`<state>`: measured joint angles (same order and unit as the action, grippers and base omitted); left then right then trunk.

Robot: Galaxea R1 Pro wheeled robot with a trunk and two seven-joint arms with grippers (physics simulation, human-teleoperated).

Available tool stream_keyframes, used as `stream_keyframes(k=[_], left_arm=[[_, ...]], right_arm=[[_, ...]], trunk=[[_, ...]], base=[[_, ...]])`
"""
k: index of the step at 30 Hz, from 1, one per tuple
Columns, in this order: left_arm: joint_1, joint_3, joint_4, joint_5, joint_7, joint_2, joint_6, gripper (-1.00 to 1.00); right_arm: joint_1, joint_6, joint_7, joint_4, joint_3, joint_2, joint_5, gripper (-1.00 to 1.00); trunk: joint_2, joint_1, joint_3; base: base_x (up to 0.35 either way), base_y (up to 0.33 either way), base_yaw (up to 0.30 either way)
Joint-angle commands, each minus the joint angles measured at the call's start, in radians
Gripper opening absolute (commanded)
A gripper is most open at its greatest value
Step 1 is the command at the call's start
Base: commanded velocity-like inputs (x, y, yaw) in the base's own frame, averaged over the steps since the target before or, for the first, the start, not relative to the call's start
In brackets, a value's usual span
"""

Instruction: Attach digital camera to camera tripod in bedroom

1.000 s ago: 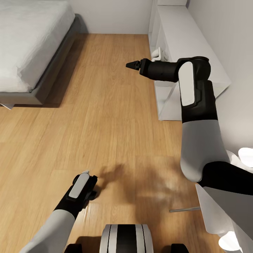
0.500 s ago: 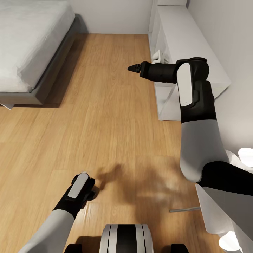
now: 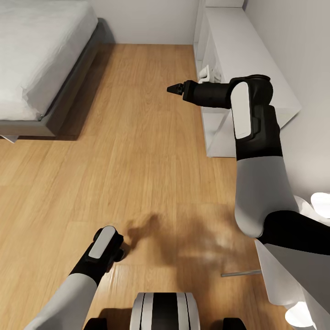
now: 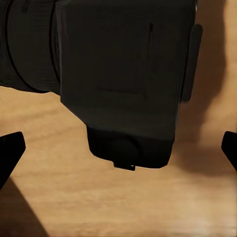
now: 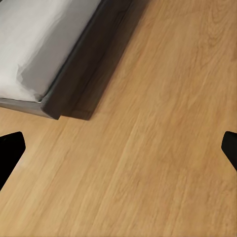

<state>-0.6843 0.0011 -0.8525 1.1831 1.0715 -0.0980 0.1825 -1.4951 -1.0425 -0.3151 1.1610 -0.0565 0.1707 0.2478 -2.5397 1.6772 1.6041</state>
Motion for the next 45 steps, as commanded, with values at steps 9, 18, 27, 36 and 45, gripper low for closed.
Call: stream_keyframes(k=[9,18,27,36,45], left_arm=[[0.000,0.000,0.003,0.034,0.004,0.000,0.007,1.00],[0.000,0.000,0.022,0.051,-0.004,0.001,0.004,1.00],[0.000,0.000,0.054,0.052,-0.028,0.003,-0.021,1.00],[0.000,-0.002,0.111,0.049,-0.132,0.004,-0.060,1.00],[0.000,-0.003,0.148,0.042,-0.229,0.004,-0.063,1.00]], right_arm=[[-0.001,-0.005,-0.007,0.000,-0.003,0.001,-0.005,1.00],[-0.001,-0.005,-0.007,-0.001,-0.005,0.001,-0.005,1.00],[-0.001,-0.005,-0.007,-0.001,-0.005,0.001,-0.007,1.00],[-0.001,-0.005,-0.007,-0.001,-0.005,0.000,-0.007,1.00],[-0.001,-0.005,-0.007,-0.001,-0.005,0.000,-0.007,1.00]], trunk=[[0.000,0.000,0.001],[0.000,0.000,0.001],[0.000,0.000,0.001],[0.000,0.000,0.001],[0.000,0.000,0.001]], base=[[0.000,0.000,0.000],[0.000,0.000,0.000],[0.000,0.000,0.000],[0.000,0.000,0.000],[0.000,0.000,0.000]])
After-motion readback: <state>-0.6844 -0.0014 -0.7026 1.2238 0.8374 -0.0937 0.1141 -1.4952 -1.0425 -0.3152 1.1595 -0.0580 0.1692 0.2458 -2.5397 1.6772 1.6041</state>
